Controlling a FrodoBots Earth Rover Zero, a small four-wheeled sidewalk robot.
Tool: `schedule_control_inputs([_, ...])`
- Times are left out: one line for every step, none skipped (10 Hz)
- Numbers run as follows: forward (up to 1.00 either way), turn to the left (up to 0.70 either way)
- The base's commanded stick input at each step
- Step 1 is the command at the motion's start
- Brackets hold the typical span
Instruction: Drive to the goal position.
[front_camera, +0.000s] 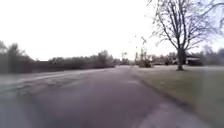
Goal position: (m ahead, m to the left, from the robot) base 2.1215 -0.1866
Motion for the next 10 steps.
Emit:
schedule_control_inputs([1.00, 0.00])
schedule_control_inputs([1.00, 0.00])
schedule_control_inputs([1.00, 0.00])
schedule_control_inputs([1.00, 0.00])
schedule_control_inputs([1.00, 0.00])
schedule_control_inputs([1.00, 0.00])
schedule_control_inputs([1.00, 0.00])
schedule_control_inputs([1.00, 0.00])
schedule_control_inputs([1.00, 0.00])
schedule_control_inputs([1.00, 0.00])
